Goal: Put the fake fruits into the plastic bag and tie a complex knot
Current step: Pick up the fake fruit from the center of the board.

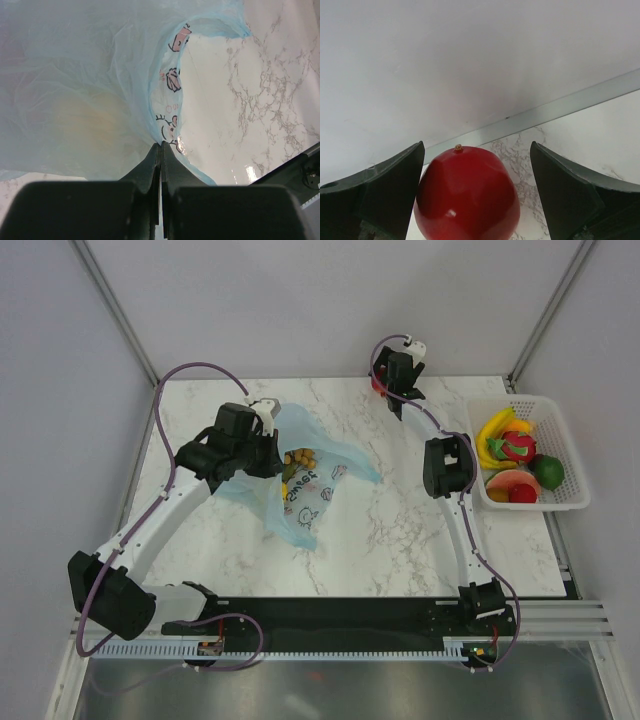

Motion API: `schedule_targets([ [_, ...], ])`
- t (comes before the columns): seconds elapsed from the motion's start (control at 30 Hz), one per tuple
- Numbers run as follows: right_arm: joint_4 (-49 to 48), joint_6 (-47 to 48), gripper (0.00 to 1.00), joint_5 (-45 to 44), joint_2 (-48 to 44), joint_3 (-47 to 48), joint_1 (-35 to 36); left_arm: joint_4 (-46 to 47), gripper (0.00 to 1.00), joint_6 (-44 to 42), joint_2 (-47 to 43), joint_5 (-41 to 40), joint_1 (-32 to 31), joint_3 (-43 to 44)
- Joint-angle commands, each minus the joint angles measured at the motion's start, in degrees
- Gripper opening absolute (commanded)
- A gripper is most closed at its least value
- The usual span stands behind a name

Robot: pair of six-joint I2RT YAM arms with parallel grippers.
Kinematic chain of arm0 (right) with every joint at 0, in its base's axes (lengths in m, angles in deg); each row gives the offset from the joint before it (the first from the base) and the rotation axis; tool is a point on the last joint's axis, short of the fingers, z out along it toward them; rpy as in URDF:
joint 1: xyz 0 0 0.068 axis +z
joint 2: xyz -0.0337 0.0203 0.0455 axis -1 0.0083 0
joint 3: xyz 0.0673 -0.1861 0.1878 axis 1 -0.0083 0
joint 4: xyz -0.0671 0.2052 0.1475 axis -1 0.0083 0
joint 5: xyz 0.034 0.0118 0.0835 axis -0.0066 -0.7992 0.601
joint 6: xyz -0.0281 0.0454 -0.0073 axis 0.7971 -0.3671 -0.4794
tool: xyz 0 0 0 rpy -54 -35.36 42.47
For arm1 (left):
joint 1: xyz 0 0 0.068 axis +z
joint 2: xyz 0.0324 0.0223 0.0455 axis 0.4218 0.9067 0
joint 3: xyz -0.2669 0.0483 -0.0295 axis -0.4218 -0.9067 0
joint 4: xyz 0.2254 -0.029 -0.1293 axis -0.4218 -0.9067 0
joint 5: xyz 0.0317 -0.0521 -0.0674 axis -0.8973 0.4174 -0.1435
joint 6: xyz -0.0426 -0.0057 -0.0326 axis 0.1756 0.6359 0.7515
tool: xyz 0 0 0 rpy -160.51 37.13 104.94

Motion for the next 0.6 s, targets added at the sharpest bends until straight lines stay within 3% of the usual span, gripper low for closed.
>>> schedule_targets([
  [0.0,0.23,-0.61,0.95,3.66,0.93,0.43,0.50,1.39,0.02,-2.62,-2.43,-0.20,-0.24,-0.30],
  [0.1,0.67,-0.52,0.95,4.45,0.32,-0.79,0.58,1.30,0.02,-2.62,-2.52,-0.38,-0.24,-0.39],
  [0.17,0.41,-0.61,0.88,4.89,-0.56,-1.94,0.58,1.39,0.02,-2.71,-2.61,-0.38,-0.24,-0.39],
  [0.33,0.32,0.18,0.68,4.98,-4.50,-6.41,0.58,1.39,0.02,-2.71,-2.70,-0.73,-0.24,-0.57],
  [0.37,-0.21,0.18,0.56,4.81,-5.65,-9.21,0.58,1.30,0.02,-2.71,-2.87,-0.73,-0.24,-0.57],
  [0.4,-0.91,0.09,0.52,4.63,-6.88,-11.06,0.58,1.30,0.02,-2.71,-2.79,-0.82,-0.24,-0.48],
  [0.57,-5.48,1.14,0.48,4.54,-17.86,-24.15,0.50,1.39,0.02,-2.71,-2.87,-1.26,-0.24,-0.57],
])
